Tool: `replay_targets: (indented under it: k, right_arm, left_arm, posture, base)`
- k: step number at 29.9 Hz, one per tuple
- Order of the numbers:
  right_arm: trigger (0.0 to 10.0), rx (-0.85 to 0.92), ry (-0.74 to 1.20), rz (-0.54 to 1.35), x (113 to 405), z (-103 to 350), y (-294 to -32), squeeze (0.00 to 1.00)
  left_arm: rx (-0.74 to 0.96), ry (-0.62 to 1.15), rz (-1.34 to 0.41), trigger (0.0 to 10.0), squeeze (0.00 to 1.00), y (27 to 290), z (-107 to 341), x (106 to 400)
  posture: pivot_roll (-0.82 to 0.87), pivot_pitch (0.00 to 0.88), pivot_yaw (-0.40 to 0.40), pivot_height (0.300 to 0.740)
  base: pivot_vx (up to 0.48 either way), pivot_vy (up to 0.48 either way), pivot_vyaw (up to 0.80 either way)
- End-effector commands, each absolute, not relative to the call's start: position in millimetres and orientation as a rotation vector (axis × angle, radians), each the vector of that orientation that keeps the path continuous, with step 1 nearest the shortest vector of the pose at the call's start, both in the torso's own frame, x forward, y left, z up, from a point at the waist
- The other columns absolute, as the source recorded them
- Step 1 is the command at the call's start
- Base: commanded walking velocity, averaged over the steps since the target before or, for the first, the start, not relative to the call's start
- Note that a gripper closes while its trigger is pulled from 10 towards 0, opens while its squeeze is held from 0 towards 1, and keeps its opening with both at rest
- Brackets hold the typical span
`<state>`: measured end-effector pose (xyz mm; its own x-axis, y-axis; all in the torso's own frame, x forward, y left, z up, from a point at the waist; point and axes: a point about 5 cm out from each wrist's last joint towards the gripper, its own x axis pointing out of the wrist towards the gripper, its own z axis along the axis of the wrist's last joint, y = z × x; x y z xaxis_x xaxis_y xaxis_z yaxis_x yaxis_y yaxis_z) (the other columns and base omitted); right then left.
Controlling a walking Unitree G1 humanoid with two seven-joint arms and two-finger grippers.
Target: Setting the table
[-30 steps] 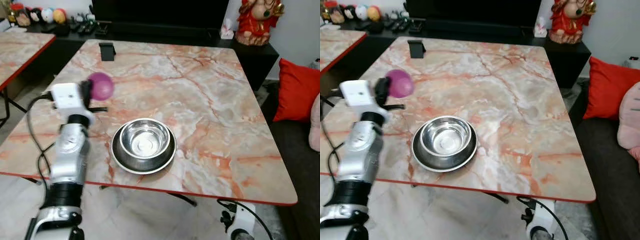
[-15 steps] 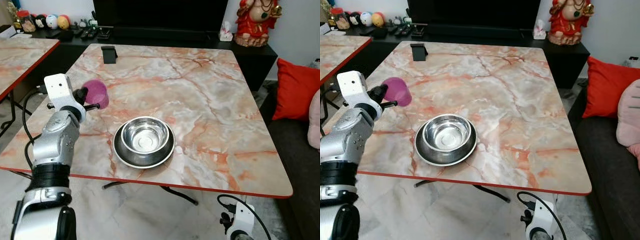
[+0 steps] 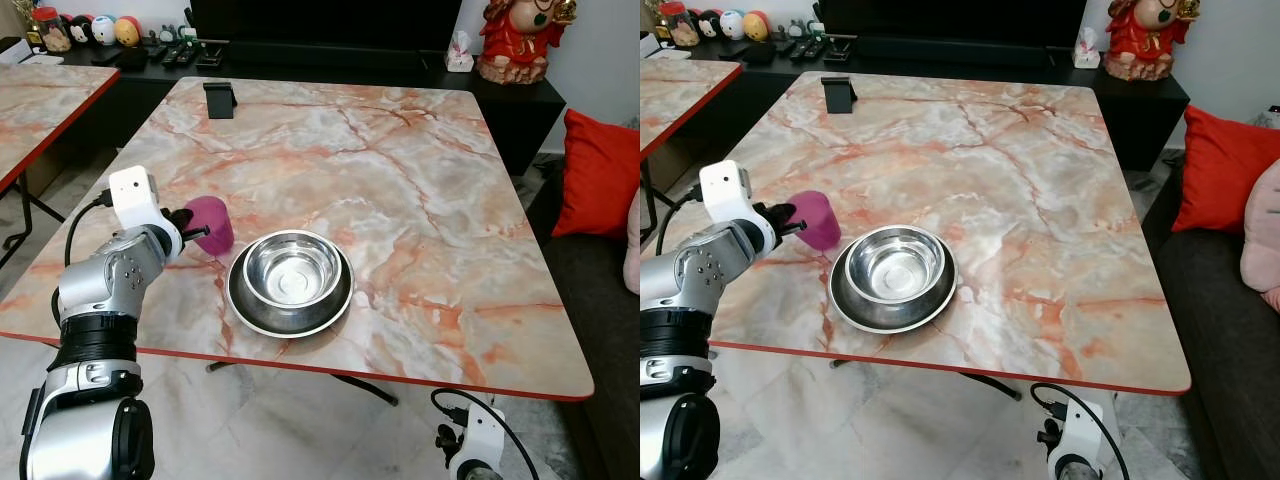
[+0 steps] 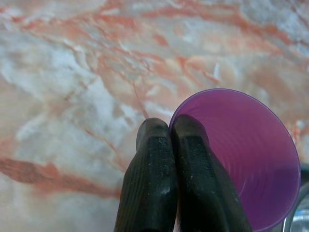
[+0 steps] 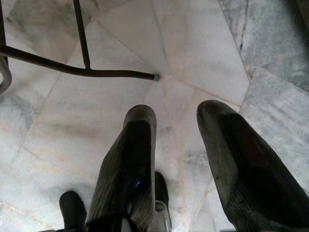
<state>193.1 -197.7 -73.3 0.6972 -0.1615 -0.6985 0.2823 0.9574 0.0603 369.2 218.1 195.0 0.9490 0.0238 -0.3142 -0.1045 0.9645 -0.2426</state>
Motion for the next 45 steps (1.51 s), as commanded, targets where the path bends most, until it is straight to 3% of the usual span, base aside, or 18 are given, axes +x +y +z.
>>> replay_targets:
  k: [1,15,38,39,41,45]
  right_arm:
    - [10.0,0.169,0.782,-0.249,188,-76,-197,0.0]
    - [10.0,0.168,0.793,-0.248,186,-77,-199,0.0]
    - [10.0,0.167,0.794,-0.247,186,-78,-198,0.0]
    - [10.0,0.166,0.794,-0.246,186,-78,-198,0.0]
    - [10.0,0.165,0.794,-0.246,186,-78,-198,0.0]
    - [10.0,0.165,0.794,-0.246,186,-78,-198,0.0]
  left_arm:
    - [-0.228,0.325,0.066,10.0,0.0,215,196,369]
    - [-0.132,0.339,0.091,10.0,0.0,213,197,370]
    - [-0.187,0.321,0.104,10.0,0.0,207,199,372]
    - [-0.185,0.321,0.1,10.0,0.45,207,199,372]
    - [-0.183,0.319,0.098,10.0,1.0,207,199,372]
    - [-0.185,0.314,0.099,10.0,1.0,208,200,371]
  posture:
    - [0.04,0.076,-0.008,0.74]
    - [0.04,0.069,-0.006,0.74]
    - [0.04,0.056,-0.006,0.74]
    - [0.04,0.056,-0.006,0.74]
    - [0.04,0.057,-0.006,0.74]
    - [0.04,0.06,-0.008,0.74]
  base:
    - [0.0,0.0,0.0]
    - [0.0,0.0,0.0]
    - [0.0,0.0,0.0]
    - [0.0,0.0,0.0]
    - [0.0,0.0,0.0]
    - [0.0,0.0,0.0]
